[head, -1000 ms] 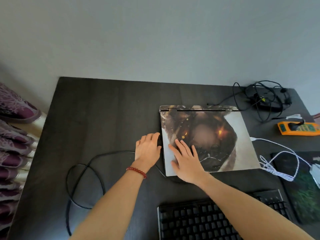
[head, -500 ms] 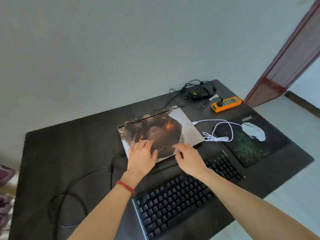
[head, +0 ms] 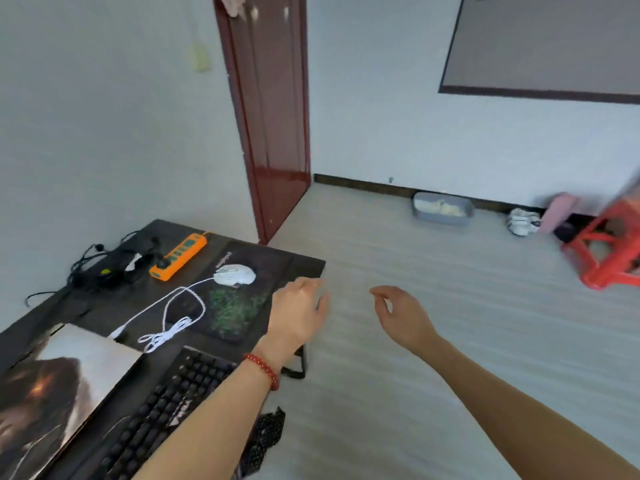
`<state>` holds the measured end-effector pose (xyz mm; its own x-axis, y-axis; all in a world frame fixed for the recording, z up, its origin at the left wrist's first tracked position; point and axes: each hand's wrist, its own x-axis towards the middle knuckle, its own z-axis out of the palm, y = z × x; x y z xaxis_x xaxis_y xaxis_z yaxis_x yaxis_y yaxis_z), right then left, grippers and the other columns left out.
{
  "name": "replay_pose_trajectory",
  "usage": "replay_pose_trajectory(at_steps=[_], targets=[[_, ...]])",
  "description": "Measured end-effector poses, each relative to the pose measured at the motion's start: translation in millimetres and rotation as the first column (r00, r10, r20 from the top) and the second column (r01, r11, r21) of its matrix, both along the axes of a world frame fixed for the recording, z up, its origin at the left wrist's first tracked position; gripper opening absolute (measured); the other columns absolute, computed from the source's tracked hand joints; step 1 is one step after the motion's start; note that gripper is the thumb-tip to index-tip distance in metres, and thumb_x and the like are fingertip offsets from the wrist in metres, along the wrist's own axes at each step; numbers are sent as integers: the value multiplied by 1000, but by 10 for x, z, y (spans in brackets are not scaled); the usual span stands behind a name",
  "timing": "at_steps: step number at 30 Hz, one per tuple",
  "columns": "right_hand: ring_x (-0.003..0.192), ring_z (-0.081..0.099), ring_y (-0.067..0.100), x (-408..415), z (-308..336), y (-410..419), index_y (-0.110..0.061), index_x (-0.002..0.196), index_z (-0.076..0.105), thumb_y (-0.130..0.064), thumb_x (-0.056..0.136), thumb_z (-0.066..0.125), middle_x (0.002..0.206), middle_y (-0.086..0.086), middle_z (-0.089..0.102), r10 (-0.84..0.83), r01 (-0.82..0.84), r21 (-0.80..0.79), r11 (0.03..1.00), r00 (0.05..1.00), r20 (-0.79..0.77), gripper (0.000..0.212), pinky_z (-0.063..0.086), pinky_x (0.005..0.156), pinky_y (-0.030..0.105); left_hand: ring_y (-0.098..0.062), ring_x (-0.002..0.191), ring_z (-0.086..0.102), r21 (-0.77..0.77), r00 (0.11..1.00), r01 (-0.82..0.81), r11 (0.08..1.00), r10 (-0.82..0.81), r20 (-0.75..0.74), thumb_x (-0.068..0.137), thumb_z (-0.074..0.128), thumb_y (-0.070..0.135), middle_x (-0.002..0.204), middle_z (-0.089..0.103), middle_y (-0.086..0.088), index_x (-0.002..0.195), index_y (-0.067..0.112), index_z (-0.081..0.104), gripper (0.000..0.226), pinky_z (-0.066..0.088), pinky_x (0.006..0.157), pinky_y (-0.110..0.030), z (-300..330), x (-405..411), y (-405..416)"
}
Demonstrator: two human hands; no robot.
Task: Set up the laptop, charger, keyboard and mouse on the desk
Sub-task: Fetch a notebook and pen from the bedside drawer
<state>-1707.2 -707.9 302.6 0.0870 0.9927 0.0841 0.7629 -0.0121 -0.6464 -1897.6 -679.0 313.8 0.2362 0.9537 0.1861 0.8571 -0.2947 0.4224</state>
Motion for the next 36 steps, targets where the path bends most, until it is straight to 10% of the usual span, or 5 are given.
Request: replay_pose_trajectory(at_steps=[16,36], targets=[[110,56,17,5584,317,-290,-14,114,61,-14,93,44,118,4,63,-577,591,42,805,798,-176,27,40,88,23,-24,113,54,24,834,545,838,-545,87,93,44,28,125,58,-7,123,15,53,34,43,96,-39,374,6021,772],[102,61,25,11462,227,329,-15,116,60,-17,93,45,109,8,68,-932,936,-34,352,346,-106,27,43,87,29,-27,110,55,-52,390,921,387,-912,124,91,49,25,119,60,-9,119,11,55,33,46,90,-41,205,12832,1851]])
